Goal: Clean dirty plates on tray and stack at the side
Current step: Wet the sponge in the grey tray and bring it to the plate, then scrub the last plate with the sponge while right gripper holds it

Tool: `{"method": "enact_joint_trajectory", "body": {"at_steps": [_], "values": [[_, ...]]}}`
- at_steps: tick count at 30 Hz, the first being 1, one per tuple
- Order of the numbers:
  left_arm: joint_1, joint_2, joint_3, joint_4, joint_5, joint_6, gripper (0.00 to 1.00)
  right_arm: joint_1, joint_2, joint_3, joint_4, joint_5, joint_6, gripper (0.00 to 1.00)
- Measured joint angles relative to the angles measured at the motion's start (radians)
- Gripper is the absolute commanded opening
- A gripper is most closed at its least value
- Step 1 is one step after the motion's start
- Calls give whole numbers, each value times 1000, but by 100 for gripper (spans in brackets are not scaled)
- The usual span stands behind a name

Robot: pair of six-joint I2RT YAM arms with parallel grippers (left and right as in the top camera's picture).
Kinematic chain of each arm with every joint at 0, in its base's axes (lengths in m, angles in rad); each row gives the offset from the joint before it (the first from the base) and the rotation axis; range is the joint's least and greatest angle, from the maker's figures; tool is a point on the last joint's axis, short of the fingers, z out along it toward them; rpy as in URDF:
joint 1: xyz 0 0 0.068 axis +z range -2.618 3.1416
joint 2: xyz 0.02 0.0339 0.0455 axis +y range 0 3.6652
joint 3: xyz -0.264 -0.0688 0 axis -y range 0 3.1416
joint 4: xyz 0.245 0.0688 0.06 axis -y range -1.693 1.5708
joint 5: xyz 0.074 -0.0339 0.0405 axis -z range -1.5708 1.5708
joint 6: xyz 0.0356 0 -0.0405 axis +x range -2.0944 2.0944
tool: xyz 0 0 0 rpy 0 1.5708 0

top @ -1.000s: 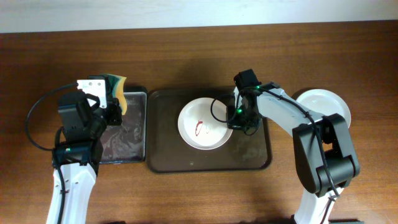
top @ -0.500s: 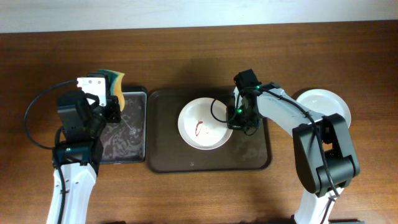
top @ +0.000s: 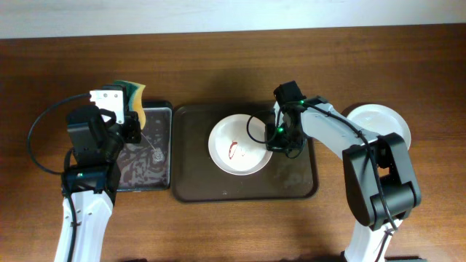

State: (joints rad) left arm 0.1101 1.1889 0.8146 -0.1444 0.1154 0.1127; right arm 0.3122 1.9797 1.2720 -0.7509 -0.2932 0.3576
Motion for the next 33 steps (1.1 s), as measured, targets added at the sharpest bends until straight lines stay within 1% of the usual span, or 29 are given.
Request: {"method": "enact_joint_trajectory", "body": {"at_steps": [3, 7, 11, 13, 15, 19, 21, 22, 23, 26, 28, 31, 33], "values": [[-2, 0, 0, -10, -20, 0, 0, 0, 0, 0, 0, 0, 0, 9], [-3, 18, 0, -100, -62, -11, 0, 0, 0, 0, 0, 0, 0, 9], [-3, 127, 0, -187, -76, -88, 0, 0, 0, 0, -3, 0, 0, 10], [-3, 212, 0, -232, -79, -132, 0, 0, 0, 0, -3, 0, 0, 9], [-3, 254, -1, -257, -82, -146, 0, 0, 0, 0, -3, 0, 0, 9], [-3, 270, -1, -261, -82, -163, 0, 0, 0, 0, -4, 0, 0, 9], [-3, 264, -1, -261, -58, -163, 0, 2, 0, 0, -6, 0, 0, 8], [-3, 251, 1, -261, -20, -163, 0, 6, 0, 0, -11, 0, 1, 8], [-7, 236, 3, -259, 19, -164, 0, 13, 0, 0, -12, 1, 0, 4], [-75, 204, 24, -256, 118, -167, 0, 65, 0, 0, -10, 3, 3, 4], [-161, 203, 29, -257, 158, -193, 0, 93, 0, 0, -10, 2, 3, 4], [-278, 203, 29, -256, 178, -290, 0, 102, 0, 0, -8, 0, 4, 4], [-327, 218, 29, -256, 181, -360, 0, 102, 0, 0, -8, 0, 5, 4]]}}
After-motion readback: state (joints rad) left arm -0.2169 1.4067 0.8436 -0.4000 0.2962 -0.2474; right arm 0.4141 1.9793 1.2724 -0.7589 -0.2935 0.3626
